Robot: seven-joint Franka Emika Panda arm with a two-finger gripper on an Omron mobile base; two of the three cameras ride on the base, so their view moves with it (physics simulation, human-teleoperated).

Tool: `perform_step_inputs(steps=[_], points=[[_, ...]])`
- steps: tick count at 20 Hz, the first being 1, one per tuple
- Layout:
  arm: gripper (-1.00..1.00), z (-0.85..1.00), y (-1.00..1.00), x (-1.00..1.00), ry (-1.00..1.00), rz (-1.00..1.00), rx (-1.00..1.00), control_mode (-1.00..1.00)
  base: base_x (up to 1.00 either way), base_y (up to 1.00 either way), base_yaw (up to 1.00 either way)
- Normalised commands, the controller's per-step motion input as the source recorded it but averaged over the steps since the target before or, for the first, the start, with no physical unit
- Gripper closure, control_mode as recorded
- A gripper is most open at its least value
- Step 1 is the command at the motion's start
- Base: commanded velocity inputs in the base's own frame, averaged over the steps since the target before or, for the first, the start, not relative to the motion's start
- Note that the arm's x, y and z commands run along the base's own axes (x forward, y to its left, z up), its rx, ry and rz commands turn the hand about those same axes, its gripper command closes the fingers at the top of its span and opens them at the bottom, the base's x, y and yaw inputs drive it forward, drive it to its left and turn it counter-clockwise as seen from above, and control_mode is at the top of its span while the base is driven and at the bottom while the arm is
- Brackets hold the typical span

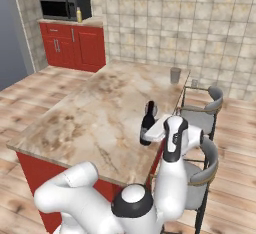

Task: There is a wine glass and glass cup on the dining counter. Place the wine bottle next to the wine glass and the juice bottle next to the glass cup.

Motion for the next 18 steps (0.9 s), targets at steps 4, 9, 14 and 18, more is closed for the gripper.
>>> perform_step_inputs(steps=[4,9,14,18], points=[[1.00,-0.51,0.00,-0.05,-0.09,-0.04,-0.08,-1.00,0.00,0.00,0.00],[1.00,-0.44,0.00,0.00,-0.03,-0.08,-0.07,-1.00,0.00,0.00,0.00],[1.00,-0.45,0.00,0.00,0.00,-0.07,-0.05,-1.00,0.00,0.00,0.00],[1.00,-0.45,0.00,0.00,0.00,-0.08,-0.03,-1.00,0.00,0.00,0.00]])
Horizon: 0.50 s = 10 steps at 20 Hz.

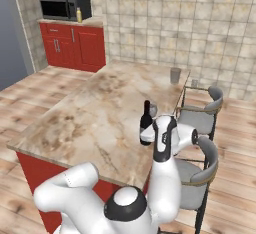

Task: There is a wine glass and glass cup on the dining counter. Place the wine bottle next to the wine glass and the juice bottle next to the glass cup.

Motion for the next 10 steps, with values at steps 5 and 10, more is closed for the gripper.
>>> perform_step_inputs(steps=[5,10], points=[[1.00,-0.40,-0.09,0.00,0.00,-0.08,-0.02,-1.00,0.00,0.00,0.00],[-1.00,-0.31,-0.12,0.00,0.00,-0.07,-0.01,-1.00,0.00,0.00,0.00]])
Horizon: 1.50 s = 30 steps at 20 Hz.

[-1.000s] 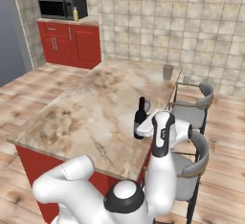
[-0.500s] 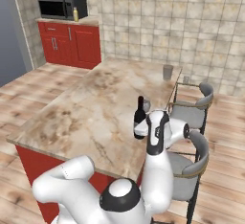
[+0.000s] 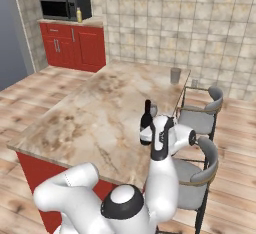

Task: There is a wine glass and glass cup on the dining counter. Place the wine bottle next to the wine glass and the juice bottle next to the glass cup.

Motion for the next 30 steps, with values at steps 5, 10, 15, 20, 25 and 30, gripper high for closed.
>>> perform_step_inputs(steps=[5,10,15,20,25,30], points=[[-1.00,-0.06,-0.19,-0.05,0.00,-0.05,0.00,-1.00,0.00,0.00,0.00],[-1.00,-0.06,-0.21,-0.15,0.02,-0.04,0.00,-1.00,0.00,0.00,0.00],[-1.00,-0.05,-0.10,-0.21,0.00,-0.03,0.00,-1.00,0.00,0.00,0.00],[-1.00,-0.03,-0.03,-0.20,0.01,-0.03,0.00,-1.00,0.00,0.00,0.00],[-1.00,0.02,-0.20,-0.38,0.00,-0.08,0.00,-1.00,0.00,0.00,0.00],[-1.00,0.15,-0.06,-0.43,0.10,-0.16,0.00,-1.00,0.00,0.00,0.00]])
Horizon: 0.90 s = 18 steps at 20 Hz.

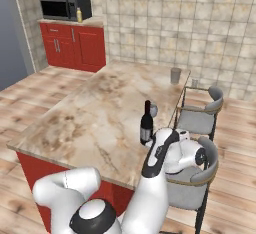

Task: There is a wine glass and glass cup on the dining counter. Place the wine bottle next to the wine glass and the juice bottle next to the glass cup.

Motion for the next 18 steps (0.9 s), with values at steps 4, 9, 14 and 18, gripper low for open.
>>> perform_step_inputs(steps=[4,9,14,18], points=[[-1.00,0.25,0.00,-0.45,0.14,-0.16,0.00,-1.00,0.00,0.00,0.00],[-1.00,0.29,0.08,-0.49,0.06,-0.01,0.00,-1.00,0.00,0.00,0.00],[-1.00,0.26,0.17,-0.53,0.00,0.00,-0.02,-1.00,0.00,0.00,0.00],[-1.00,0.23,0.26,-0.54,-0.03,0.00,-0.04,-1.00,0.00,0.00,0.00]])
